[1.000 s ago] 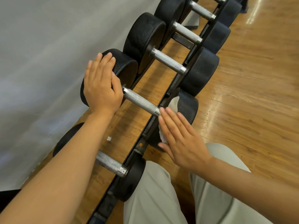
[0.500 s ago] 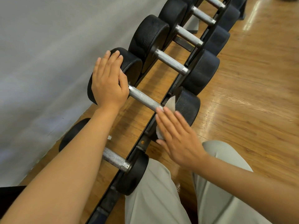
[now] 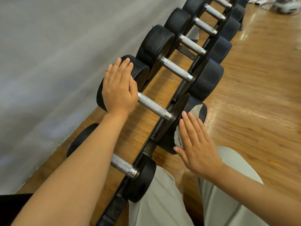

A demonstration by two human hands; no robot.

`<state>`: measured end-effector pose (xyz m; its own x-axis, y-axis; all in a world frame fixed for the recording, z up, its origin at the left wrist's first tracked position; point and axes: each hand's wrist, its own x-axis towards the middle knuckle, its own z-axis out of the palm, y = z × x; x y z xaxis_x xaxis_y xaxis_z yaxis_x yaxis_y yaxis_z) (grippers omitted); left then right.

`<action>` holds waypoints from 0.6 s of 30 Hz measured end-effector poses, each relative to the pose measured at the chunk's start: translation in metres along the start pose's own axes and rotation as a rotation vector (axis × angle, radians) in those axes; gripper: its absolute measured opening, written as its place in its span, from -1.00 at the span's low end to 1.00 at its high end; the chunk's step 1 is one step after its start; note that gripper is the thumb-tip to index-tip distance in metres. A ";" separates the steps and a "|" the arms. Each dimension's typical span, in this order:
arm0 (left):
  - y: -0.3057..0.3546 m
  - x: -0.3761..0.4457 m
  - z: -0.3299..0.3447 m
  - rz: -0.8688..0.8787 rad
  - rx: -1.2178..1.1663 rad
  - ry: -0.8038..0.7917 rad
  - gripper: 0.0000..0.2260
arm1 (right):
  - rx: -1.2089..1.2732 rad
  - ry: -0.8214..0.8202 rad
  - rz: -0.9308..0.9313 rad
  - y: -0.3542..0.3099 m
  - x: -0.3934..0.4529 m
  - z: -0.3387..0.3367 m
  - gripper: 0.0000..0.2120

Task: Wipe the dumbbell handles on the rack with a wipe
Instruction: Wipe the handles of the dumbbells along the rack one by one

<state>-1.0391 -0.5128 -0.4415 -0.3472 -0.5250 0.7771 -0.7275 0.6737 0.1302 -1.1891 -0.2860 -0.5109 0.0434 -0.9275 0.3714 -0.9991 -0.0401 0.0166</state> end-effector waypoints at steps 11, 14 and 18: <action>0.000 0.000 -0.001 0.013 -0.019 -0.002 -0.65 | 0.256 -0.001 0.352 0.014 0.044 -0.018 -0.45; -0.001 0.000 -0.002 0.010 -0.027 -0.009 -0.65 | 0.246 -0.019 0.151 0.015 0.027 -0.021 -0.47; 0.001 0.000 -0.003 0.003 -0.036 -0.022 -0.65 | 0.493 0.033 0.181 0.031 0.031 -0.036 -0.30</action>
<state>-1.0382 -0.5106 -0.4391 -0.3624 -0.5338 0.7640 -0.7049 0.6933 0.1501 -1.2183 -0.3026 -0.4652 -0.1380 -0.9238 0.3571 -0.8720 -0.0576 -0.4861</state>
